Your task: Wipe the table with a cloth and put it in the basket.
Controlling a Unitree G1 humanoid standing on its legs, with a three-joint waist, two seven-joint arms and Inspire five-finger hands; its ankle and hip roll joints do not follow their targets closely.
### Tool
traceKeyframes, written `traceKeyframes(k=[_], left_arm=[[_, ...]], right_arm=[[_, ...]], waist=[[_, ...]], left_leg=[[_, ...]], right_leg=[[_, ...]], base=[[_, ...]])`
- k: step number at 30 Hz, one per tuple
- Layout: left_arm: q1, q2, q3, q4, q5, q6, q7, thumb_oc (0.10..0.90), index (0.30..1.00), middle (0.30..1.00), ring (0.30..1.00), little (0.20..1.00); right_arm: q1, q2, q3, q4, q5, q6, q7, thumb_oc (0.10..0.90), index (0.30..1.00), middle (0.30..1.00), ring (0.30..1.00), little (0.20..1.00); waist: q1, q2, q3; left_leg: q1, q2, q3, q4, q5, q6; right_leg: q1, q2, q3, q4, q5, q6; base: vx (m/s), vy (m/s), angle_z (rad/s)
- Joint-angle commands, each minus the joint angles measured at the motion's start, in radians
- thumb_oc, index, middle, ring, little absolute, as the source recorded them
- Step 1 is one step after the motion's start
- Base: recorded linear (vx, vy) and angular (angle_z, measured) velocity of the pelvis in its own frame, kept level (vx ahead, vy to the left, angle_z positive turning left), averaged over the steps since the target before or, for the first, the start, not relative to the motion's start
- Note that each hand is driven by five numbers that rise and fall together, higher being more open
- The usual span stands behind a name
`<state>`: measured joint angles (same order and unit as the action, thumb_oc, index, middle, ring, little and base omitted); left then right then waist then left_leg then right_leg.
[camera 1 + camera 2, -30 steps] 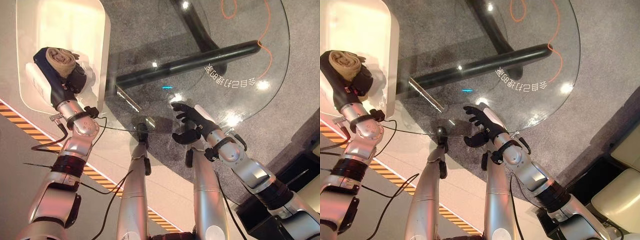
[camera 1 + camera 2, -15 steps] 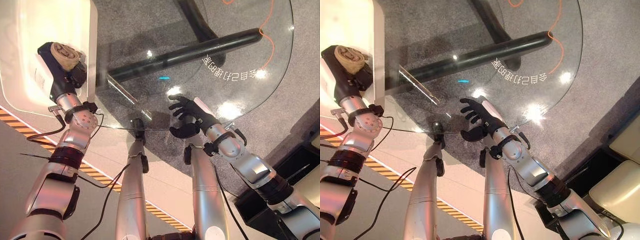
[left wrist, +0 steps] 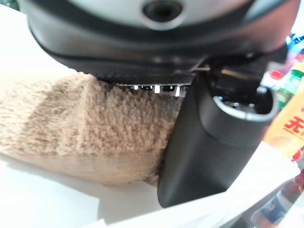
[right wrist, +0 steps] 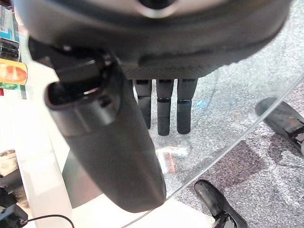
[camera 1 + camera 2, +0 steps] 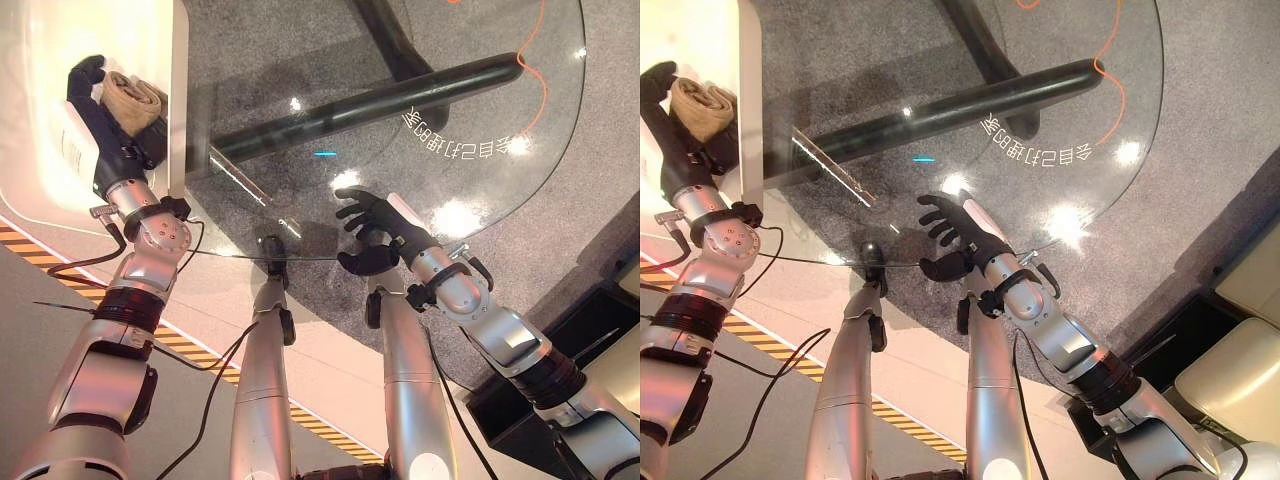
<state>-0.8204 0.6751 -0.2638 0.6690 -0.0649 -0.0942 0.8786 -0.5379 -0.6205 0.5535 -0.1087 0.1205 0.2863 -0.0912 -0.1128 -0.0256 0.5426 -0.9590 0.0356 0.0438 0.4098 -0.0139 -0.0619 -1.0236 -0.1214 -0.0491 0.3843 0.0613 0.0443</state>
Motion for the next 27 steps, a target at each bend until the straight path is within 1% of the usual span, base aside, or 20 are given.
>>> traceKeyframes(k=[1, 5, 11, 14, 16, 20, 21, 25, 27], left_arm=[[0.040, 0.083, 0.082, -0.016, -0.006, -0.037, 0.058, 0.800, 0.900, 0.900, 0.900, 0.900], [0.046, 0.084, 0.091, -0.025, -0.012, -0.042, 0.070, 0.800, 0.900, 0.900, 0.900, 0.900], [0.069, 0.090, 0.113, -0.043, 0.005, -0.028, 0.074, 0.800, 0.900, 0.900, 0.900, 0.900], [0.099, 0.099, 0.136, -0.055, 0.008, -0.035, 0.054, 0.800, 0.900, 0.900, 0.900, 0.900], [0.127, 0.100, 0.159, -0.065, -0.026, -0.066, 0.023, 0.800, 0.900, 0.900, 0.900, 0.900], [0.173, 0.102, 0.188, -0.086, -0.035, -0.079, -0.006, 0.800, 0.900, 0.900, 0.900, 0.900], [0.199, 0.107, 0.213, -0.096, -0.059, -0.089, -0.029, 0.800, 0.900, 0.900, 0.900, 0.900], [0.244, 0.115, 0.249, -0.105, -0.106, -0.130, -0.061, 0.800, 0.900, 0.900, 0.900, 0.900], [0.270, 0.109, 0.273, -0.116, -0.154, -0.159, -0.085, 0.800, 0.900, 0.900, 0.900, 0.900]], right_arm=[[0.063, 0.003, 0.000, -0.047, 0.000, -0.013, -0.021, 0.800, 0.900, 0.900, 0.900, 0.900], [0.070, 0.010, -0.005, -0.061, -0.008, -0.010, -0.022, 0.800, 0.900, 0.900, 0.900, 0.900], [0.088, 0.016, -0.017, -0.076, -0.034, -0.007, -0.011, 0.800, 0.900, 0.900, 0.900, 0.900], [0.107, 0.010, -0.029, -0.091, -0.037, -0.012, -0.005, 0.800, 0.900, 0.900, 0.900, 0.900], [0.122, 0.011, -0.034, -0.100, -0.045, -0.020, -0.006, 0.800, 0.900, 0.900, 0.900, 0.900], [0.144, 0.012, -0.045, -0.115, -0.061, -0.025, -0.006, 0.800, 0.900, 0.900, 0.900, 0.900], [0.160, 0.013, -0.058, -0.123, -0.065, -0.027, -0.006, 0.800, 0.900, 0.900, 0.900, 0.900], [0.195, 0.017, -0.073, -0.129, -0.071, -0.032, -0.013, 0.800, 0.900, 0.900, 0.900, 0.900], [0.218, 0.021, -0.081, -0.125, -0.081, -0.036, -0.021, 0.800, 0.900, 0.900, 0.900, 0.900]], waist=[[0.016, -0.013, -0.023], [0.019, -0.012, -0.023], [0.026, -0.010, -0.023], [0.033, -0.006, -0.023], [0.039, -0.003, -0.023], [0.046, 0.001, -0.023], [0.052, 0.003, -0.023], [0.059, 0.003, -0.023], [0.064, 0.002, -0.023]], left_leg=[[0.007, -0.073, 0.096, -0.024, 0.022, 0.059], [0.024, -0.074, 0.096, -0.028, 0.020, 0.059], [0.050, -0.076, 0.092, -0.030, 0.016, 0.059], [0.074, -0.078, 0.089, -0.031, 0.011, 0.060], [0.094, -0.081, 0.087, -0.035, 0.010, 0.060], [0.120, -0.084, 0.081, -0.035, 0.005, 0.059], [0.141, -0.086, 0.079, -0.039, 0.002, 0.060], [0.182, -0.089, 0.076, -0.047, -0.002, 0.059], [0.209, -0.089, 0.071, -0.052, -0.004, 0.060]], right_leg=[[0.056, 0.081, 0.007, -0.085, 0.012, 0.008], [0.073, 0.077, 0.002, -0.090, 0.010, 0.008], [0.101, 0.071, -0.006, -0.091, 0.004, 0.008], [0.124, 0.067, -0.013, -0.089, -0.002, 0.008], [0.146, 0.064, -0.019, -0.090, -0.007, 0.007], [0.175, 0.058, -0.026, -0.091, -0.011, 0.009], [0.197, 0.056, -0.031, -0.092, -0.017, 0.009], [0.246, 0.053, -0.040, -0.096, -0.025, 0.010], [0.272, 0.054, -0.044, -0.094, -0.032, 0.010]], base=[[0.00, 0.000, 0.00], [0.00, 0.000, 0.00], [-0.01, -0.014, 0.00], [-0.02, -0.051, 0.00], [-0.02, -0.046, 0.01], [-0.03, -0.050, 0.01], [-0.04, -0.054, 0.01], [-0.05, -0.071, 0.05], [-0.04, -0.092, 0.06]])
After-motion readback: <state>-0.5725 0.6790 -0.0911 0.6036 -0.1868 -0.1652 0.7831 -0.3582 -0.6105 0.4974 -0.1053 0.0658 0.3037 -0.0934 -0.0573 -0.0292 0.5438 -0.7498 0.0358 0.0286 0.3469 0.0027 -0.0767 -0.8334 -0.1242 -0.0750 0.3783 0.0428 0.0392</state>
